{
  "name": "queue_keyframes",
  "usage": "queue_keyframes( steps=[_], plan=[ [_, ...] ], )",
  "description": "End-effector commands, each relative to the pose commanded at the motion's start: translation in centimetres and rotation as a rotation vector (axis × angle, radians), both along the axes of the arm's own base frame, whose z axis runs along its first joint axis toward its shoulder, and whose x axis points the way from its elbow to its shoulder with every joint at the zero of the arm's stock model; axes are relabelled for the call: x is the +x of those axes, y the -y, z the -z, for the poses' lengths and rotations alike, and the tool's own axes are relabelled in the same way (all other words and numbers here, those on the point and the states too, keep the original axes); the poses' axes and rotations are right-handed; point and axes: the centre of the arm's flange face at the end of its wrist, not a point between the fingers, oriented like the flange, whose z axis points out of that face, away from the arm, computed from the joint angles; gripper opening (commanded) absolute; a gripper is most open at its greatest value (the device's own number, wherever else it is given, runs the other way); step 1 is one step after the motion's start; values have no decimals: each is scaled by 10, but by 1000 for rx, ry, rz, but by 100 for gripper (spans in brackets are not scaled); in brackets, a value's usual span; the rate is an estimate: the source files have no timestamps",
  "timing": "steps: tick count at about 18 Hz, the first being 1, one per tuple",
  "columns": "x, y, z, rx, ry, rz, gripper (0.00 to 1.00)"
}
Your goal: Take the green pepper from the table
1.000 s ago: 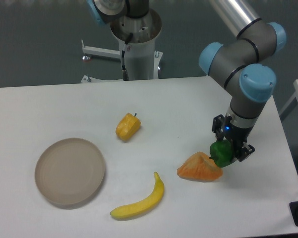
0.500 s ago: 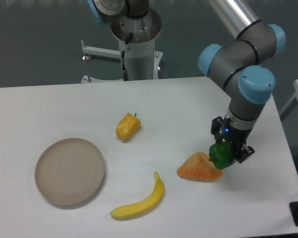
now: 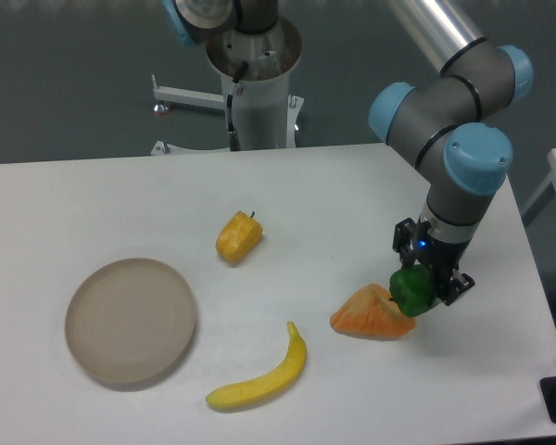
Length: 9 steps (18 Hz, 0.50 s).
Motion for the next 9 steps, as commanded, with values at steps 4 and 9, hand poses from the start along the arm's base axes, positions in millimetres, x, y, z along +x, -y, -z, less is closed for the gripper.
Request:
queue_keyframes(
  steps=[4, 9],
  plan=[
    [0, 0, 0, 0, 0, -2, 57],
    [-1, 0, 2, -2, 1, -8, 57]
  ],
)
